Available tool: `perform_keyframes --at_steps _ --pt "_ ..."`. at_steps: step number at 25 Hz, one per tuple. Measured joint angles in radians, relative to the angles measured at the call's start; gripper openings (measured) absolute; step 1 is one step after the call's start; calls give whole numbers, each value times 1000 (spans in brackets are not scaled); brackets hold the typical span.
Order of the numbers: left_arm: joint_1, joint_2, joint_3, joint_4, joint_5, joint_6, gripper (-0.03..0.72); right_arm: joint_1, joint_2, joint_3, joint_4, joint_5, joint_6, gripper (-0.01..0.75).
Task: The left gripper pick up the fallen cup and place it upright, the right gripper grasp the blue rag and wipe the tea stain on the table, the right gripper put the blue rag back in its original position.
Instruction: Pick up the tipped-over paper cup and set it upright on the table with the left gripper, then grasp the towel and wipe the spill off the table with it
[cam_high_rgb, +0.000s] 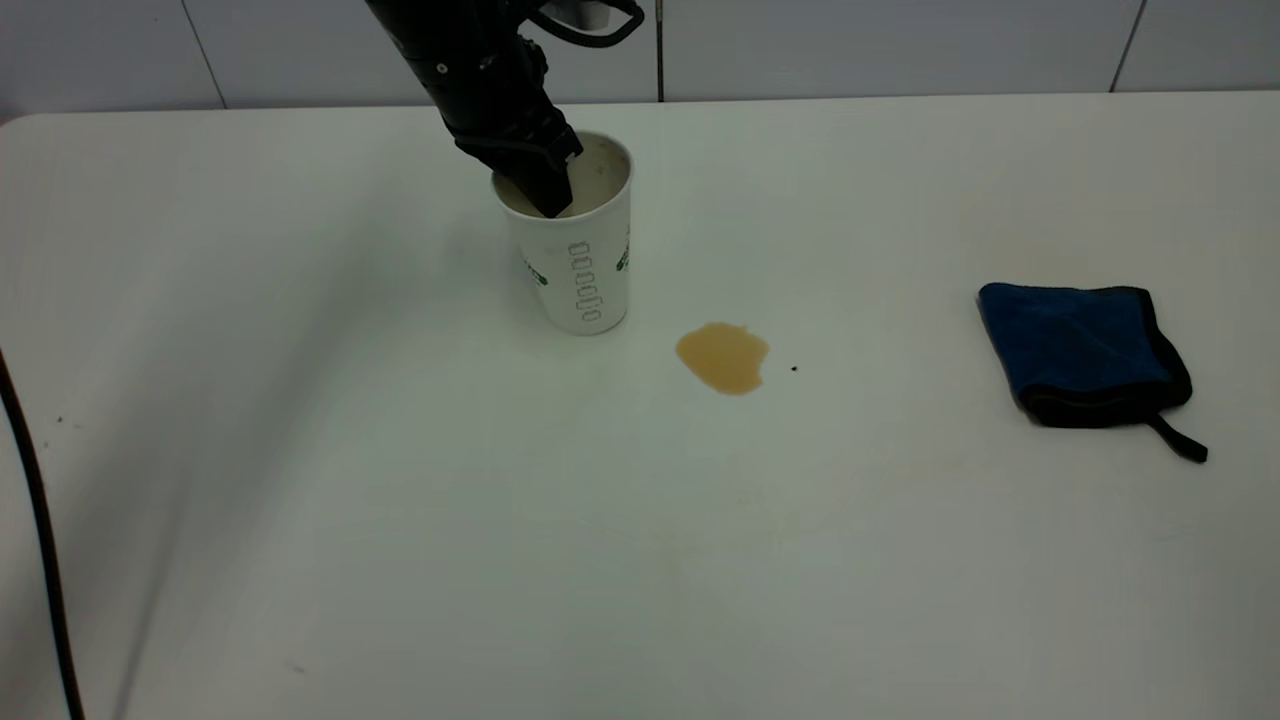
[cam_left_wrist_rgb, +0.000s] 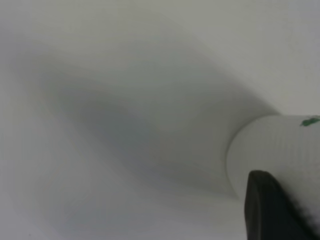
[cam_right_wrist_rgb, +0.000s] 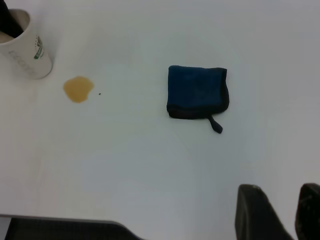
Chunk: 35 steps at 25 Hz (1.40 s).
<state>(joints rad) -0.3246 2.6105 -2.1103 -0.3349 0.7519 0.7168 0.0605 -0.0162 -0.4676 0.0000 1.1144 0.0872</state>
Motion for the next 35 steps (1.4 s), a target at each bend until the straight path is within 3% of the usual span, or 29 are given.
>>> perform_keyframes --at_steps 7,11,21,29,35 --pt "0 0 -12 -3 5 -59 448 0 0 0 0 0 0 238" --pt "0 -17 -14 -13 20 -66 525 0 0 0 0 0 0 238" --pt "0 -221 -14 -15 174 -98 538 0 0 0 0 0 0 238" --pt "0 -548 -21 83 408 -292 538 0 0 0 0 0 0 238" --pt "0 -778 -6 211 416 -476 508 0 0 0 0 0 0 238"
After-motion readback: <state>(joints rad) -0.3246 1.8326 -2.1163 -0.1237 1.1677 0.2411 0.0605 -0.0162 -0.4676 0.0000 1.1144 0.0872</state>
